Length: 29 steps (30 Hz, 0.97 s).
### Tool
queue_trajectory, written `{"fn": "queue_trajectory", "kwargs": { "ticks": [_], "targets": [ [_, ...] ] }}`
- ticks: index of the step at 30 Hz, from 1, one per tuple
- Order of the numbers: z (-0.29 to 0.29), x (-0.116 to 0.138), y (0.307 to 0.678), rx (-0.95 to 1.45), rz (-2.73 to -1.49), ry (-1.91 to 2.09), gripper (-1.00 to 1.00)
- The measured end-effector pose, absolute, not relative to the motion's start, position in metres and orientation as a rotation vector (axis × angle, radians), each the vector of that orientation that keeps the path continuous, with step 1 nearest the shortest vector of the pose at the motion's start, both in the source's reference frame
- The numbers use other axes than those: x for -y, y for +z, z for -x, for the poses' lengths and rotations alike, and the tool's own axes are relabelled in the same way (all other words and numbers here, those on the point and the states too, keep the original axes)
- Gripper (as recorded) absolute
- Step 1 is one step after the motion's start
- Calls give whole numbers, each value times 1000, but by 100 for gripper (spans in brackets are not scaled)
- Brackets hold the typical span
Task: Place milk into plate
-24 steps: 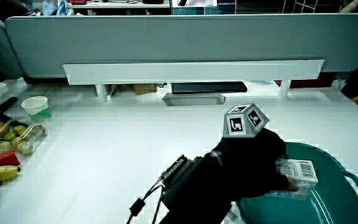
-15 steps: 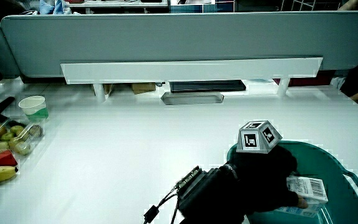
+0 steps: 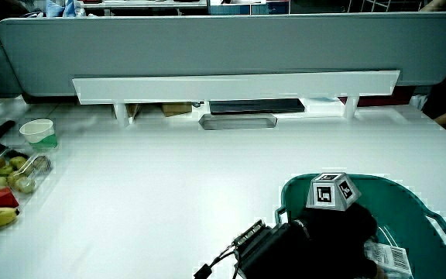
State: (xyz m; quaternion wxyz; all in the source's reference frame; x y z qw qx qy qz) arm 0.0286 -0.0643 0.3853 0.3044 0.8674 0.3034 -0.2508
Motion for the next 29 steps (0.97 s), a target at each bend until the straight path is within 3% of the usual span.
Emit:
{"fn": "queue_trajectory", "kwargs": {
  "ticks": [13,24,25,29],
  "targets": [
    [-30,66,398,-731,-2261,-664,0],
    [-21,67,408,-695,-2181,-753,-61],
    [-21,71,425,-786,-2154,-824,-67],
    [0,66,398,-661,-2109,-930,-89]
  ]
}}
